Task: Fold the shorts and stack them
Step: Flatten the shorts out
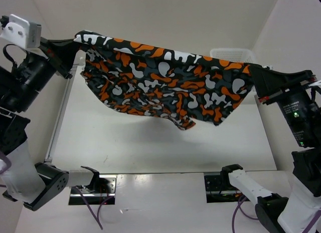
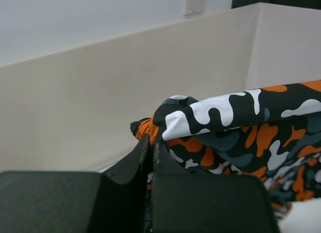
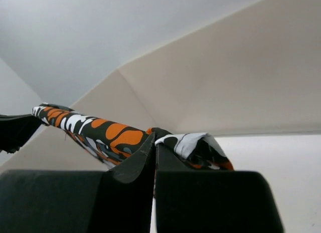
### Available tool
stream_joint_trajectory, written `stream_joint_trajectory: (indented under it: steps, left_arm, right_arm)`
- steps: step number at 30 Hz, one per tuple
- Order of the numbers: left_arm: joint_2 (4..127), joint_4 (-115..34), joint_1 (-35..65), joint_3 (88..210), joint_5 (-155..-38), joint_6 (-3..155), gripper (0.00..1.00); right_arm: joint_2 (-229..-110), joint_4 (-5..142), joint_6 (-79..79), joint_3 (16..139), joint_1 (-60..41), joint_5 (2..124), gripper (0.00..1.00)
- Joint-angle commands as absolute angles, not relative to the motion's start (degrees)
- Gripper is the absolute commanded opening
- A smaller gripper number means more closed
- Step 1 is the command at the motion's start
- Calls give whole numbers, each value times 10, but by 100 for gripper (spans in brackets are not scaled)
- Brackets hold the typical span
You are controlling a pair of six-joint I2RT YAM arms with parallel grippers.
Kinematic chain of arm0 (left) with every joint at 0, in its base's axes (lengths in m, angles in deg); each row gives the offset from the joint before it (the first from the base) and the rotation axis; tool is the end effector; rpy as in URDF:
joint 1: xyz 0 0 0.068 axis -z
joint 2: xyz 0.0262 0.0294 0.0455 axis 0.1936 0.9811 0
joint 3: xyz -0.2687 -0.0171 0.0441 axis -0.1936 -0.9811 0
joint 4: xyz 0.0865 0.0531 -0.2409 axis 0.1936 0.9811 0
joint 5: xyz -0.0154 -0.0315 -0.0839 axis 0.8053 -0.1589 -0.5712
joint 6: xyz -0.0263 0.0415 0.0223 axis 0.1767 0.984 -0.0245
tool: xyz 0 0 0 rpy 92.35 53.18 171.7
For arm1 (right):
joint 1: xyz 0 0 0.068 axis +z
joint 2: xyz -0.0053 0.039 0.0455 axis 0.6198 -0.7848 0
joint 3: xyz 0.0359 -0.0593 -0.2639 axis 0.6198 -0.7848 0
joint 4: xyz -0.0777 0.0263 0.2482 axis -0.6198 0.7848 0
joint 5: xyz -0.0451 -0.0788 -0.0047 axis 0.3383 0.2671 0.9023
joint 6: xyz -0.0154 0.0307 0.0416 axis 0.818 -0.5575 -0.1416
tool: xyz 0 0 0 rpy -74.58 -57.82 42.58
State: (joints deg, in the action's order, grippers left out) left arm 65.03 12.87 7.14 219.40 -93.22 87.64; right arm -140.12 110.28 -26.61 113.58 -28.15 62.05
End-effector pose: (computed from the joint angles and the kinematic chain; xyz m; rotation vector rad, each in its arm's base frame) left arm 0.0864 -0.0317 0.6490 0.2736 1.2590 -0.3355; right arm 0.0309 0.0111 0.5966 0.1298 1.2965 0.7520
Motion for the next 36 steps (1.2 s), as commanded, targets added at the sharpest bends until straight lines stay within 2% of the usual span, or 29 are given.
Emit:
stream_joint_trajectory:
  steps: [1, 6, 11, 18, 25, 32, 36]
  left_arm:
    - [639, 105, 65, 2214, -858, 880, 0]
    - [633, 105, 70, 2208, -838, 880, 0]
    - [633, 99, 70, 2171, -833, 880, 0]
    - [658, 22, 70, 1987, -797, 880, 0]
    - [799, -51, -4, 1907, -883, 880, 0]
    - [969, -63, -71, 1936, -959, 880, 0]
    - [1013, -81, -97, 1942, -998, 880, 0]
  right_arm:
    - [-1403, 1148, -236, 1173, -285, 685, 0]
    - [-1409, 1164, -251, 1229, -285, 720, 0]
    - [-1427, 1164, -262, 1208, -285, 750, 0]
    - [-1517, 1117, -250, 1101, -285, 772, 0]
    - [-1682, 1049, -228, 1059, -285, 780, 0]
    - [-1879, 969, -234, 1057, -285, 772, 0]
    - [-1929, 937, -240, 1063, -290, 779, 0]
